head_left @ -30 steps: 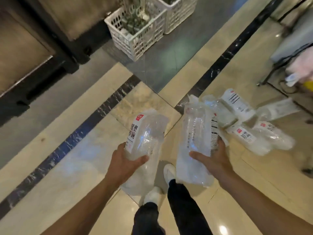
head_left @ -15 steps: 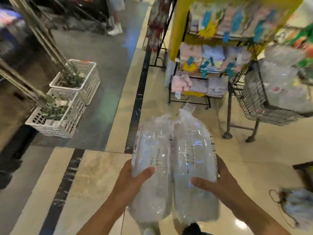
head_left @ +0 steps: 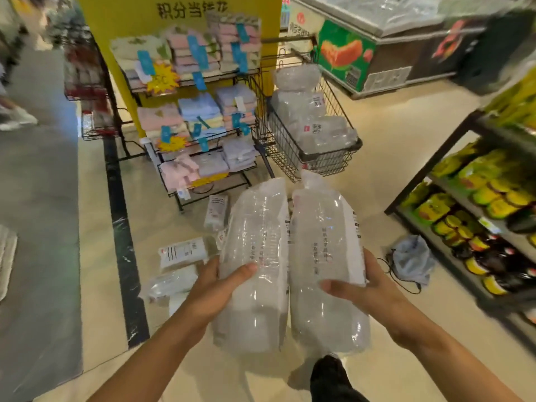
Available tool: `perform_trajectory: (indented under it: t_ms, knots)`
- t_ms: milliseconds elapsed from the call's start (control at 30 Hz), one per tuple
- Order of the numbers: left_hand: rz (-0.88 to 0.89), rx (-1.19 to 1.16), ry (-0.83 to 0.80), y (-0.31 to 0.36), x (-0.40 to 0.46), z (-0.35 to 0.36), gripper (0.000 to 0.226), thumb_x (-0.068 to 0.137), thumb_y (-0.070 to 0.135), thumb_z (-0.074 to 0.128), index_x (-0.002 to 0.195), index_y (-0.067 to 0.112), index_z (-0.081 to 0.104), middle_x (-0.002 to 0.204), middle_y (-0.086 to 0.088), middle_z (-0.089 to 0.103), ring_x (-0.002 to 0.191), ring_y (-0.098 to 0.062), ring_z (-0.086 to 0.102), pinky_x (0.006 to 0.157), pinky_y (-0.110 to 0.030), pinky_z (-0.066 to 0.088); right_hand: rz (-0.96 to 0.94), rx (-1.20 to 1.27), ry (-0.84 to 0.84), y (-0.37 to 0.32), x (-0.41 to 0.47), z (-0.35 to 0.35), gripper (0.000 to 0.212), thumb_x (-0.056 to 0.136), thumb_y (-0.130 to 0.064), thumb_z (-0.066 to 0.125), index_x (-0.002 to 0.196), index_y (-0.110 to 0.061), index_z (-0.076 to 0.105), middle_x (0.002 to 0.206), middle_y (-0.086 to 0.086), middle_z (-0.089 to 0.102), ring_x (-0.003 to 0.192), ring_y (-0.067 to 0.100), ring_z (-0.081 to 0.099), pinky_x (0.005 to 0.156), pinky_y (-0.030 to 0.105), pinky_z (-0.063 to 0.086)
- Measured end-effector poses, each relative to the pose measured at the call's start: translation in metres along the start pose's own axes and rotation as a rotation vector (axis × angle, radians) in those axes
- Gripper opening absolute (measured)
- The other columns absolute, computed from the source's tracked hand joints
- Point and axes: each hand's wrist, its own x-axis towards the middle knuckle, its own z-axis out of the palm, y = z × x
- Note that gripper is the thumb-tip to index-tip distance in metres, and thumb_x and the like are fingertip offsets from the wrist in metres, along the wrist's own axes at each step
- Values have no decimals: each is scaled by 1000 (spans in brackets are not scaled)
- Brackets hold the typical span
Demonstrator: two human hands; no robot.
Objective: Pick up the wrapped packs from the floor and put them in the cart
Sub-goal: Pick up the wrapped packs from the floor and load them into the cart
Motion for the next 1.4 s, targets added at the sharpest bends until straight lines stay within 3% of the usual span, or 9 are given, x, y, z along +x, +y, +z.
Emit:
perform_trajectory:
  t_ms: [133,300,467,633,800,933,1133,1300,1400]
  knots:
    - [4,36,-63,36,74,77,50,81,53,81,121,46,54,119,26,66,100,9,63,77,-19,48,0,45,68,3,56,-83,105,61,-44,98,147,-51,37,129,-19,64,115,9,65,94,37,57]
    - [-10,76,-16,89,167,175,42,82,45,84,116,38,61,100,20,76,79,9,74,70,-18,55,15,75,106,-11,149,-186,83,70,-30,93,128,-55,39,113,-26,62,92,-2,70,62,14,54]
    - [-35,89,95,141,248,231,86,55,71,89,129,36,63,115,10,79,102,-11,77,92,-39,62,24,55,47,-49,253,-258,87,63,-38,92,130,-53,39,119,-23,60,105,6,64,72,20,56]
    - [-79,34,151,196,352,256,76,56,65,85,122,33,67,110,7,80,94,-10,78,71,-26,59,-6,19,-71,-99,377,-299,105,61,-35,100,144,-44,37,125,-9,65,105,19,72,78,37,66]
    - [-89,-17,196,246,493,263,76,61,63,92,125,31,67,113,4,80,101,-14,78,88,-38,62,-22,-56,-51,-144,523,-324,101,68,-31,94,148,-41,34,124,-12,62,104,17,68,69,29,64]
    - [-84,-66,213,292,583,272,66,71,52,89,128,32,63,114,8,78,105,-15,75,100,-42,58,-40,-122,-50,-194,620,-344,98,64,-34,94,140,-47,34,126,-15,59,109,13,64,81,35,60]
    - [-96,-164,293,348,678,287,70,77,57,84,135,40,50,120,15,68,111,-11,67,107,-43,52,-54,-257,-151,-266,759,-372,101,64,-30,93,139,-40,25,117,-18,54,98,4,60,62,19,56]
    - [-126,-276,490,367,754,320,83,83,57,80,152,35,40,133,15,54,119,-10,53,108,-30,40,-103,-452,-356,-313,892,-386,116,58,-34,94,152,-35,25,122,-9,58,110,22,63,90,44,59]
    - [-164,-365,684,370,800,348,91,68,68,86,141,28,52,136,7,64,116,-17,63,109,-41,50,-218,-577,-486,-333,971,-383,112,51,-42,96,143,-41,32,137,-5,56,124,27,59,103,53,53]
